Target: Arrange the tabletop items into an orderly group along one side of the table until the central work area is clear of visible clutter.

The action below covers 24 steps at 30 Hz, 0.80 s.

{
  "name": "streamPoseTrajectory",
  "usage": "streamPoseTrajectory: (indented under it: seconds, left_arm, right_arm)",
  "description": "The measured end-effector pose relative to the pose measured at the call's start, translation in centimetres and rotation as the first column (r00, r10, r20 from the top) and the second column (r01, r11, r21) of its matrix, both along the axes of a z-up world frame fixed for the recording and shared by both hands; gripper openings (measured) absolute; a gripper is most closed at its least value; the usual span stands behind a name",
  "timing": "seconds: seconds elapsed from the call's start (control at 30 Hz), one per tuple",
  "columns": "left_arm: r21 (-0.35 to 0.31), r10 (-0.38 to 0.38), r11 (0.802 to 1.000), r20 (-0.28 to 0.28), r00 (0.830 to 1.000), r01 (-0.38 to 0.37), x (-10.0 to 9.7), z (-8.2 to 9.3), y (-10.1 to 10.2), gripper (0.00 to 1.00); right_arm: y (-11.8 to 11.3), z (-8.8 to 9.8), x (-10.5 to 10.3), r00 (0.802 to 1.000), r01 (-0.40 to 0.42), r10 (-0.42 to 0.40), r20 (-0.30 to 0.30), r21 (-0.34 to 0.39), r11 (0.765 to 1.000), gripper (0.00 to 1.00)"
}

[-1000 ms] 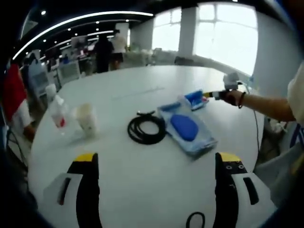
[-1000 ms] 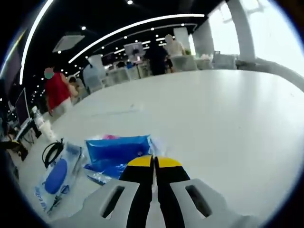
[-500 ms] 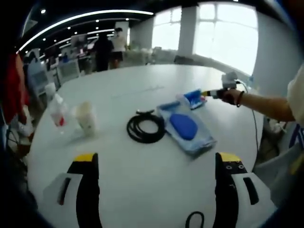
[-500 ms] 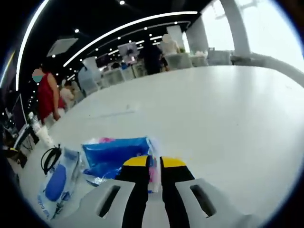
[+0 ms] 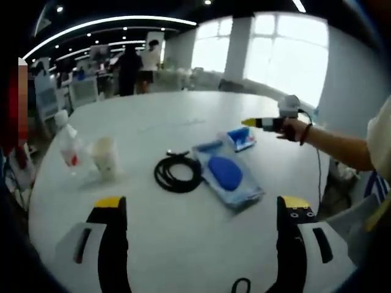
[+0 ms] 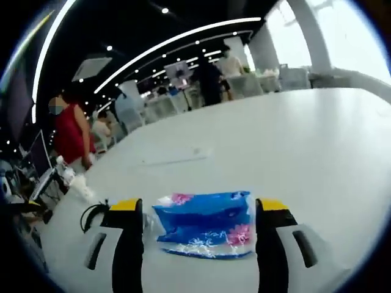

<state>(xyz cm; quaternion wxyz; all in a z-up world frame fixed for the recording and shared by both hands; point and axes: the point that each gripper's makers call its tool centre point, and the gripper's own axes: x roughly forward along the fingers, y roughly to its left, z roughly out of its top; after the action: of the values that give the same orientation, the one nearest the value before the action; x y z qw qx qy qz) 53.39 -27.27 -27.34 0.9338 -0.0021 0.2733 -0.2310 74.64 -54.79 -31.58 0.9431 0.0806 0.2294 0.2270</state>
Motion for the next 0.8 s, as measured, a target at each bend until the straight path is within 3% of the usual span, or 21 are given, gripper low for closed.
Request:
streamPoseTrajectory:
  seconds: [0.13,0.43,0.8]
  left_arm:
    - [0.048,-0.02,0.999,0.015,1.0,0.019,-0.1,0.3,-0.2,1.0]
    - [0.035,-0.032,0.999,0.046,0.998,0.03,0.0,1.7,-0.5,1.0]
    - [0.052,-0.045,0.998,0.069,0.997,0.042,-0.3,2.9,-0.4,1.0]
  right_arm:
    - [2.1,0.7,-0.9,0.998,-0.059,0.059,-0.001,-0.027,0.998,0.87]
    - [7.3,2.8,-3.9,0.984,-0.178,0.178,0.009,-0.038,0.983,0.98]
    - [13.3,3.9,-8.3,0.94,-0.34,0.341,0.01,-0.059,0.939,0.99]
